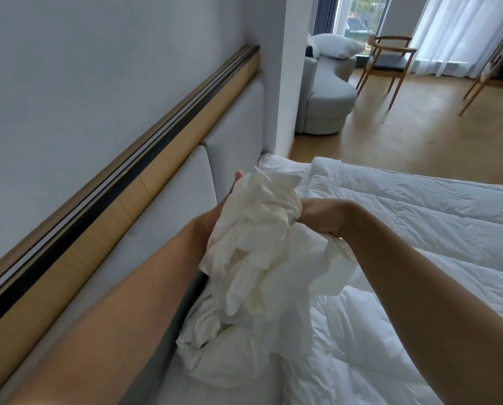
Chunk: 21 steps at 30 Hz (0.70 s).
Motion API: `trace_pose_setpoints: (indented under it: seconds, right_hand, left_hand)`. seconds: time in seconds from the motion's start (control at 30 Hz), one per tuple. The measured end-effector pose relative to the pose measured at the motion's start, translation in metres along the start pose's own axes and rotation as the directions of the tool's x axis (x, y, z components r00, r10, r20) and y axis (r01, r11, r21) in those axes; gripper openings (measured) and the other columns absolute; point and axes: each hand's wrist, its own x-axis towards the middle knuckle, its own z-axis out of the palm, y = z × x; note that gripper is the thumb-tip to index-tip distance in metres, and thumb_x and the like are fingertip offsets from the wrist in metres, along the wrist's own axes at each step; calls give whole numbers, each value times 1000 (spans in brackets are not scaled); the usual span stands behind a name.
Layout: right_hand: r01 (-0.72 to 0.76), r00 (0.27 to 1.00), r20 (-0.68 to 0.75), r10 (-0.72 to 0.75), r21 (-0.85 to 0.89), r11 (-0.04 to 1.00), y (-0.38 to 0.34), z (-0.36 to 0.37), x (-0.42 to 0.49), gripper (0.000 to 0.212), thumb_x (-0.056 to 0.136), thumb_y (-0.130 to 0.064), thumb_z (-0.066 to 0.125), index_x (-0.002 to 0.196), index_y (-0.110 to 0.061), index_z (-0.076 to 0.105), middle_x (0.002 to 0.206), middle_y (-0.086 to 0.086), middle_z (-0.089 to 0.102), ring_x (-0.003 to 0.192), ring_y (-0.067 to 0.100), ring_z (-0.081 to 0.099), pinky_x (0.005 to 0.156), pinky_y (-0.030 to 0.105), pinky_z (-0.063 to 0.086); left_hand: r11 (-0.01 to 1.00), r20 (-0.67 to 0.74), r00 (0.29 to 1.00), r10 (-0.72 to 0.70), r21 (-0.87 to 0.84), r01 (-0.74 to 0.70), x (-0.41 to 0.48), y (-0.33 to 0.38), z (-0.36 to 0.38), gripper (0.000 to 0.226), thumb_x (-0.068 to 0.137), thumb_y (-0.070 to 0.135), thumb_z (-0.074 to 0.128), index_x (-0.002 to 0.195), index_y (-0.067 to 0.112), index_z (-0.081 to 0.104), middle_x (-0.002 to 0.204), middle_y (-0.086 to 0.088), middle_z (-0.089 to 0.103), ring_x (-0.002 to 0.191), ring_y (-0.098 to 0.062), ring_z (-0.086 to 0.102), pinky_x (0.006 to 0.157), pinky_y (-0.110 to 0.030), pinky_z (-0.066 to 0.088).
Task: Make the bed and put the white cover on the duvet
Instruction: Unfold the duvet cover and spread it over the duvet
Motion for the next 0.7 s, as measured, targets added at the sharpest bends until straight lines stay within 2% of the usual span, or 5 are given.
trace_pose_setpoints:
  seconds: [0.13,0.23,0.33,0.57,0.7]
  right_hand:
    - [65,996,-58,-64,26,998,2,0,-1,28,98,5,56,107,-21,63,89,-12,74,84,6,71,72,23,57]
    - [81,995,-52,-80,13,997,5,-1,-2,23,89,-5,67,106,-21,64,90,-11,74,87,9,70,73,25,57]
    - [64,996,-70,-63,22,998,7,-5,-6,21,94,-3,66,107,-20,64,89,-10,74,84,8,71,72,24,57]
    - [35,987,-159,-37,-15,999,17,0,0,27,76,-26,65,101,-20,69,100,2,72,94,19,68,85,36,57]
    - [26,987,-160,-17,54,998,19,2,4,29,75,-23,66,103,-19,69,103,5,72,97,23,69,90,41,57]
  left_hand:
    - [785,291,946,-146,-548,290,14,-27,-17,65,94,65,48,120,11,73,113,-12,74,109,-21,70,96,-33,53]
    - [800,474,869,-142,-461,383,14,-34,-33,42,100,45,55,125,16,72,120,-2,73,112,-14,68,97,-29,53]
    - [907,445,863,-239,-215,362,5,-30,-38,54,65,28,94,113,11,77,110,-10,76,100,-24,74,83,-36,60]
    - [913,418,815,-402,118,390,5,-22,-39,69,49,20,101,113,9,76,116,-17,71,104,-33,70,84,-41,60]
    - [896,364,828,-427,48,441,1,-29,-35,57,45,6,88,101,11,81,107,-17,74,96,-32,73,76,-41,62]
